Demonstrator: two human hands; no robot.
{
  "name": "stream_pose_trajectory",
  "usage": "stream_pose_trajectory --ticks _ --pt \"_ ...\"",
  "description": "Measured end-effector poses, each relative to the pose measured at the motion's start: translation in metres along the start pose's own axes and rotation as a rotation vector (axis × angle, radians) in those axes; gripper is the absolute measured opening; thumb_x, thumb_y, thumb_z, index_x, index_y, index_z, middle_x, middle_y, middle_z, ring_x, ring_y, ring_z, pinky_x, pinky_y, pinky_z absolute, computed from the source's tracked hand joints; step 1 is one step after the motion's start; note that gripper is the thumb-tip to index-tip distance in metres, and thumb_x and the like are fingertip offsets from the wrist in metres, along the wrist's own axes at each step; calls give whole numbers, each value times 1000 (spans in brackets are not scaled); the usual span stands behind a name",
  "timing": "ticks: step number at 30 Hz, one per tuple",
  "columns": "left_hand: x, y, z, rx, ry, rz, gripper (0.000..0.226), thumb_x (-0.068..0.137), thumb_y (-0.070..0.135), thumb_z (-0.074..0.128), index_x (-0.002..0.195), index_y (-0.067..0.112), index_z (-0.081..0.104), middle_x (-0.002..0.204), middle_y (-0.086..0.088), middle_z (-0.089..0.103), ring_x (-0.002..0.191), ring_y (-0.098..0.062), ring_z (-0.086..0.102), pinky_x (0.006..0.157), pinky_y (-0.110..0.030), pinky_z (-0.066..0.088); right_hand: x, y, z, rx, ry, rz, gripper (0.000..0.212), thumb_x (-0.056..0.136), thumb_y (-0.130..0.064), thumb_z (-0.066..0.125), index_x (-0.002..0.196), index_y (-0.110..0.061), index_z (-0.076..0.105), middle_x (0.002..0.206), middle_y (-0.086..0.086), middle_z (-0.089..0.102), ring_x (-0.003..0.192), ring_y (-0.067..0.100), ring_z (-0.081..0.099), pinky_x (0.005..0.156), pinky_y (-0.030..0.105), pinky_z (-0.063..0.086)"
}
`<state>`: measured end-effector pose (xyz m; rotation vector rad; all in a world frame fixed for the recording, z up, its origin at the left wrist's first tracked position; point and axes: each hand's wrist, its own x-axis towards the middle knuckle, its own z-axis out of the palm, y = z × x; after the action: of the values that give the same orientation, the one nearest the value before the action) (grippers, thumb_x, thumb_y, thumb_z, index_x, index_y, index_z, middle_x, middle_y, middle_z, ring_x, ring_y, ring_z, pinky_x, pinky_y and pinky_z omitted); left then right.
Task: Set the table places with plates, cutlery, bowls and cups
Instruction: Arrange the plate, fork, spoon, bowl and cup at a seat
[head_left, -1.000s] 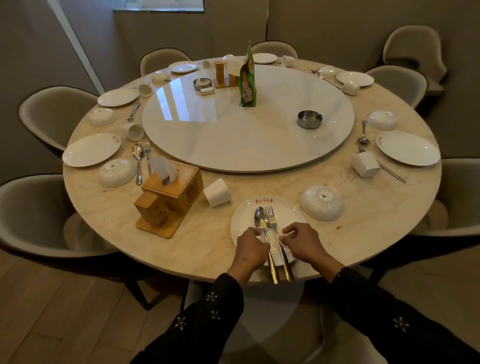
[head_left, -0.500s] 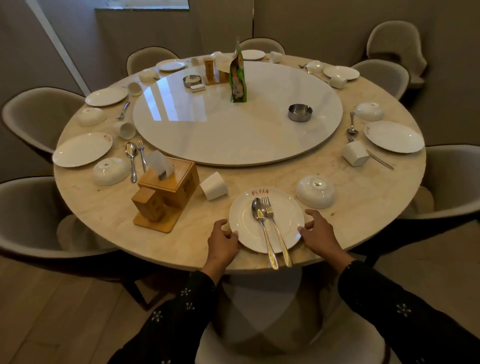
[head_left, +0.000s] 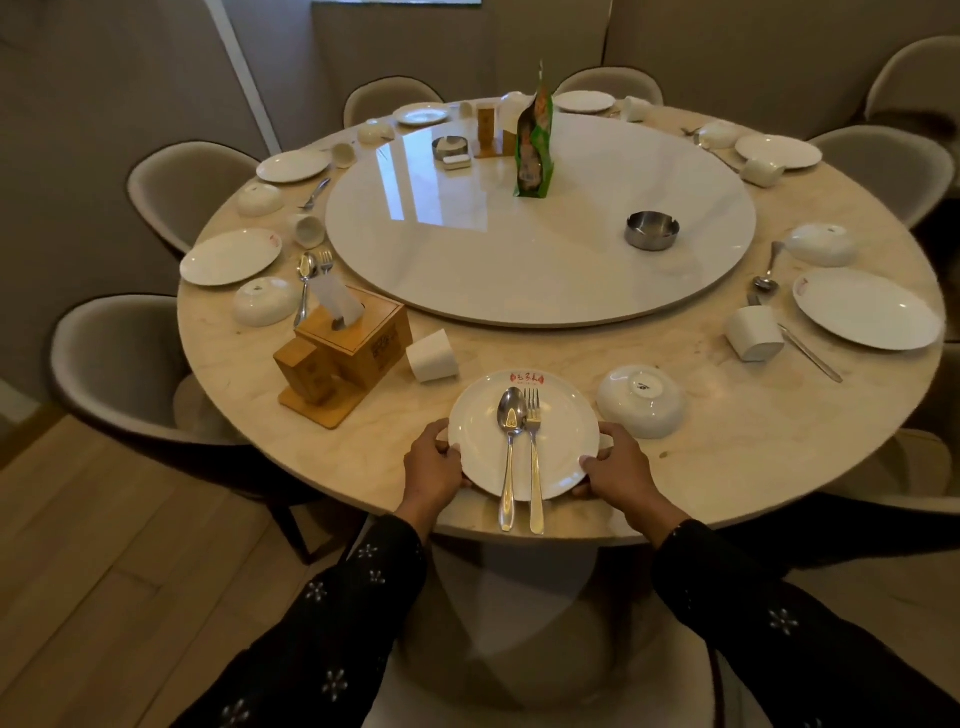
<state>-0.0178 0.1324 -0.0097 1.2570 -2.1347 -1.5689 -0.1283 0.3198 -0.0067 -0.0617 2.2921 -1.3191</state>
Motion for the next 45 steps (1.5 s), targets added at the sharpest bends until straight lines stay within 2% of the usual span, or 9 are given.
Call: stream_pose_trajectory --ticks 3,5,8,10,14,20,26,38,45 --pt "1 -1 -1 -6 3 -3 44 96 7 51 139 18 45 121 -14 56 79 -16 63 46 -15 52 2 1 0 10 -23 -8 53 89 0 57 136 -17 39 116 17 58 70 22 69 48 22 55" --pt "1 0 -3 2 -13 -9 44 97 9 52 139 19 45 115 -11 57 81 -17 65 51 -18 55 2 -1 1 -40 0 -40 53 88 -2 59 136 -14 40 123 17 56 93 27 66 67 27 56" --pt "7 2 -13 131 0 17 42 96 16 55 137 19 45 120 -9 59 94 -18 62 80 -28 56 3 -5 4 -330 93 -205 59 87 -10 61 140 -12 36 139 12 41 126 30 43 99 36 41" --pt "19 8 -24 292 29 97 41 95 22 57 134 20 47 122 -5 58 101 -15 56 88 -27 48 2 -13 8 -461 99 -333 61 89 -14 60 144 -16 33 144 7 35 132 26 37 105 37 37" --pt "53 31 -48 511 51 324 35 92 26 60 126 22 53 124 0 55 110 -15 54 97 -37 49 3 -26 24 -636 -47 -429 58 93 -15 55 146 -19 33 151 4 33 136 21 35 107 32 36" --pt "107 70 -62 737 12 561 54 89 29 64 138 19 43 141 -5 43 130 -24 43 105 -42 42 12 -21 32 -765 -22 -382 50 93 -18 55 140 -14 39 143 5 41 128 21 42 103 30 38" --pt "141 73 -56 892 -176 434 80 80 31 74 146 35 28 149 -8 35 135 -29 37 109 -48 36 15 -11 33 -825 13 -469 46 94 -22 52 139 -16 41 142 2 41 127 18 42 102 28 38" --pt "142 71 -50 627 -241 454 69 71 21 83 124 26 39 128 -6 52 113 -24 53 90 -35 51 12 -14 34 -843 12 -460 48 96 -24 51 141 -17 38 145 2 38 129 18 40 104 29 37" --pt "135 80 -68 567 -401 434 92 69 13 84 144 18 32 141 -6 43 130 -24 42 110 -42 38 10 -16 37 -821 4 -443 49 96 -21 51 142 -16 37 146 3 37 130 19 39 104 30 38"
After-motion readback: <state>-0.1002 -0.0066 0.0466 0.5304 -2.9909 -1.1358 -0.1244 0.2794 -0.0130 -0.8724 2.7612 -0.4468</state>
